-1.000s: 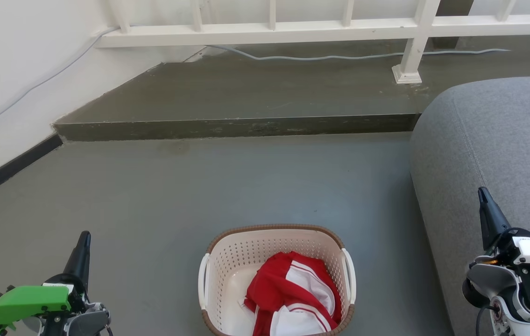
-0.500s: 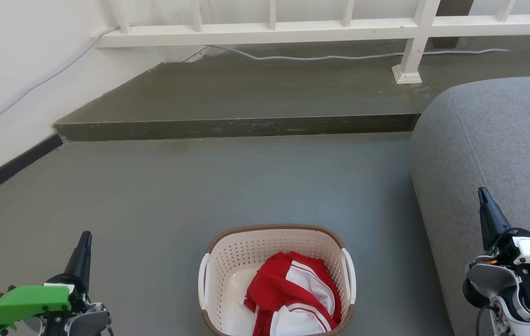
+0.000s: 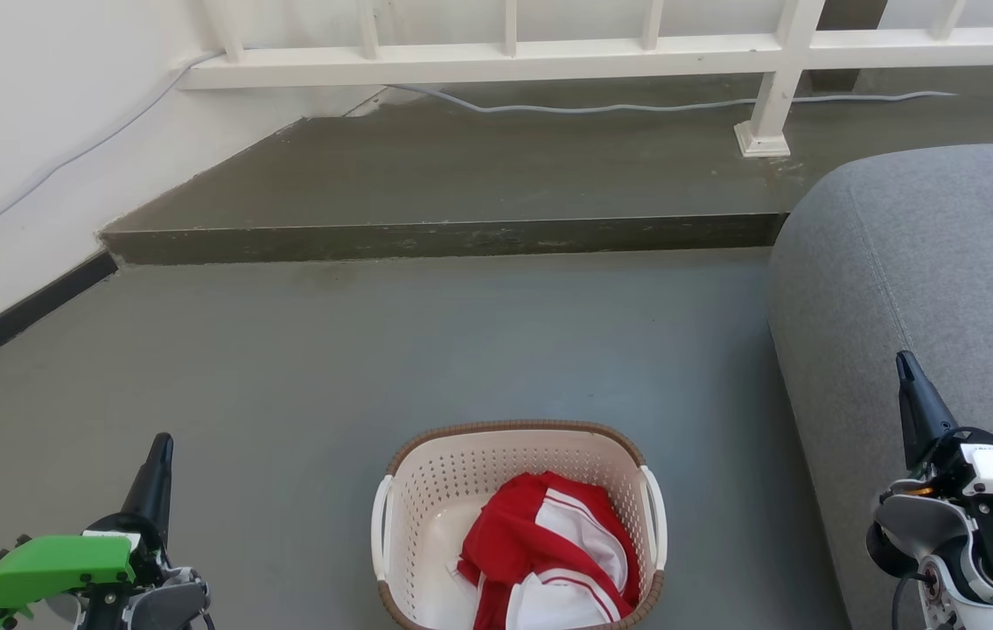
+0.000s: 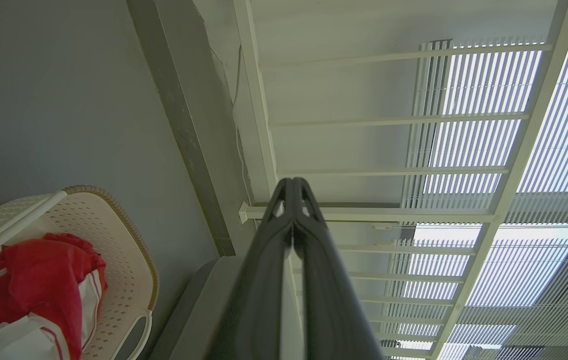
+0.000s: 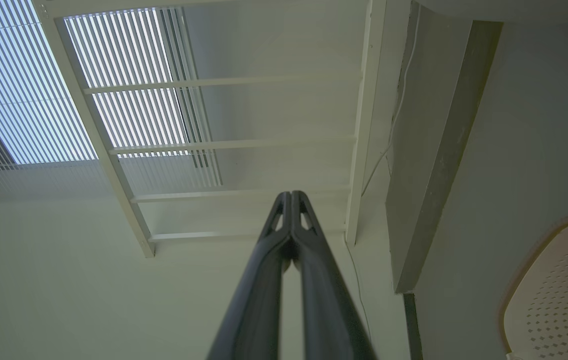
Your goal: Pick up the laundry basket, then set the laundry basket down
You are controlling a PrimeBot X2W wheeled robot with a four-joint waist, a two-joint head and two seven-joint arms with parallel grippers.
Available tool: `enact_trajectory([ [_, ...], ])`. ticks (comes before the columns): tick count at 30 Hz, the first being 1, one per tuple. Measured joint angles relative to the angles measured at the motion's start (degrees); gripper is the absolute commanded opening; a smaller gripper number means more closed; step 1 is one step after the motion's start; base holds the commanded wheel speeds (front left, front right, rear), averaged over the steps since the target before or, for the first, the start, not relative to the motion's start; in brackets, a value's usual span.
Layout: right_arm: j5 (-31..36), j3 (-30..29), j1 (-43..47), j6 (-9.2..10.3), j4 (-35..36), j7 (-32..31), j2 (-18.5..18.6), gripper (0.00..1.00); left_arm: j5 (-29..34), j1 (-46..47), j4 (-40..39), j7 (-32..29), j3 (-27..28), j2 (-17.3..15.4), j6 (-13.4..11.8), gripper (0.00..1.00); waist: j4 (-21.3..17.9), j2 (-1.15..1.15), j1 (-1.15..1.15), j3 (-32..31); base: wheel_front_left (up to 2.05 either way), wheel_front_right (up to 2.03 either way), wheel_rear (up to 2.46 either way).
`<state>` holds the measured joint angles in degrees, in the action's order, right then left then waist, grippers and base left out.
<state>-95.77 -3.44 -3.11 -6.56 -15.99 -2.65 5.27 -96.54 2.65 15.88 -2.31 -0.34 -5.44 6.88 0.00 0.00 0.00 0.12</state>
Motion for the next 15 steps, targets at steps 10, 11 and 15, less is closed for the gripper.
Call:
enact_trajectory([
  [10,0.00,-0.05,-0.01,0.00,0.01,-0.01,-0.02,0.00,0.00,0.00,-0.01,0.00,0.04,0.13,0.00,0.00,0.00,0.00,0.00,0.01,0.00,0.00,0.00],
  [11,0.00,-0.05,-0.01,0.00,0.01,-0.03,-0.03,0.00,0.00,0.00,-0.01,0.00,0.04,0.14,0.00,0.00,0.00,0.00,0.00,0.01,0.00,0.00,0.00],
  [15,0.00,-0.09,-0.01,0.00,0.01,-0.42,-0.05,0.00,0.00,0.01,-0.02,-0.02,0.07,0.19,0.00,0.00,0.00,0.00,0.00,0.01,0.00,0.00,0.00],
])
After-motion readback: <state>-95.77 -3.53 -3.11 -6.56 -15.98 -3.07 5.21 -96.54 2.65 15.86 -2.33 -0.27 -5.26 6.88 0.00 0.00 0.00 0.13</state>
